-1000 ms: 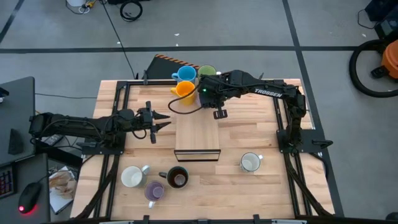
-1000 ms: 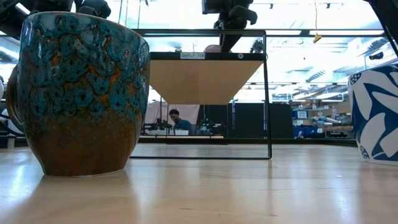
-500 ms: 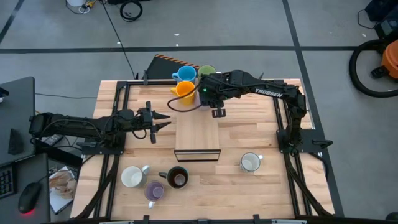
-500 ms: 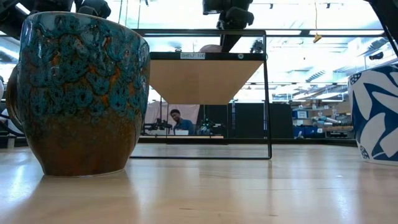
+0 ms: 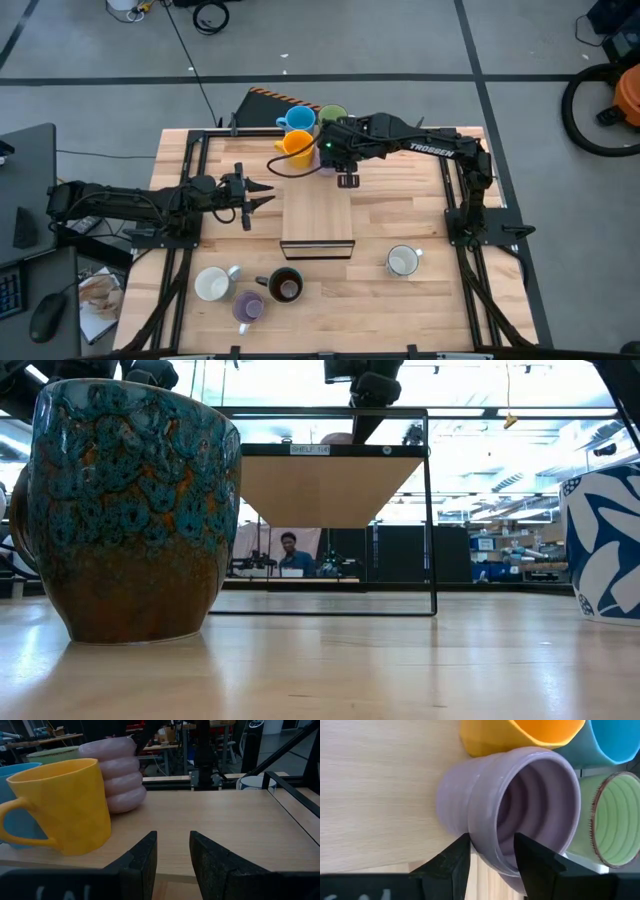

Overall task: Place coffee mugs
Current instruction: Put the purple mug on the shelf

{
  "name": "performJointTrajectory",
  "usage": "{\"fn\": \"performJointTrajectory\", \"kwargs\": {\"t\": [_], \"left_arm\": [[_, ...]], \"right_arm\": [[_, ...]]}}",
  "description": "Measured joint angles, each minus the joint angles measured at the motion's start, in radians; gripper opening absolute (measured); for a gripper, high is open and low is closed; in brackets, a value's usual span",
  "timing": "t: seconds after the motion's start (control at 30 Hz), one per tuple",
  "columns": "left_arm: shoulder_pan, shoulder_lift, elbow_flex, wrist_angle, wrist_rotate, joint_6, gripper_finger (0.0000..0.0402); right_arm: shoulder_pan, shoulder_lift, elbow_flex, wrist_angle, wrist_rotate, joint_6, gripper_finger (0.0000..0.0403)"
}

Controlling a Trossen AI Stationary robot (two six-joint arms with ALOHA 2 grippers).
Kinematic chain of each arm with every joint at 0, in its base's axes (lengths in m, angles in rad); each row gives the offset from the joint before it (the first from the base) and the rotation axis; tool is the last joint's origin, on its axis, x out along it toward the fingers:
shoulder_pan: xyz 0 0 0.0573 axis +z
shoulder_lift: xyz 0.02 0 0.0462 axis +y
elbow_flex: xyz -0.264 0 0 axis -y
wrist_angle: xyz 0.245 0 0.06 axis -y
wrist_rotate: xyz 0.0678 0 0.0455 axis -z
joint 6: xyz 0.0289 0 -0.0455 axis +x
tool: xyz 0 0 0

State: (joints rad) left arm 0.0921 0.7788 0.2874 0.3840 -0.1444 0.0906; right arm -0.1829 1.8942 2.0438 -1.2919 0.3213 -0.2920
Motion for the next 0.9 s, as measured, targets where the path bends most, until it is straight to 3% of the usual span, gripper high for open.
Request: {"fn": "performJointTrajectory", "kwargs": {"t": [0.33,0.6,0.9], "left_arm": [[0.000,0.000,0.000,-0.005,0.000,0.000,0.0121],[0.000,0.000,0.000,-0.008,0.000,0.000,0.0121],[0.000,0.000,0.000,-0.008,0.000,0.000,0.0121]], "right_arm": [[0.012,0.000,0.000,0.053,0.009,-0.013,0.0194],[0.067,0.000,0.000,0.035,0.122,-0.014,0.0229],[0.127,0.000,0.000,0.046,0.184,-0.015,0.0232]]}}
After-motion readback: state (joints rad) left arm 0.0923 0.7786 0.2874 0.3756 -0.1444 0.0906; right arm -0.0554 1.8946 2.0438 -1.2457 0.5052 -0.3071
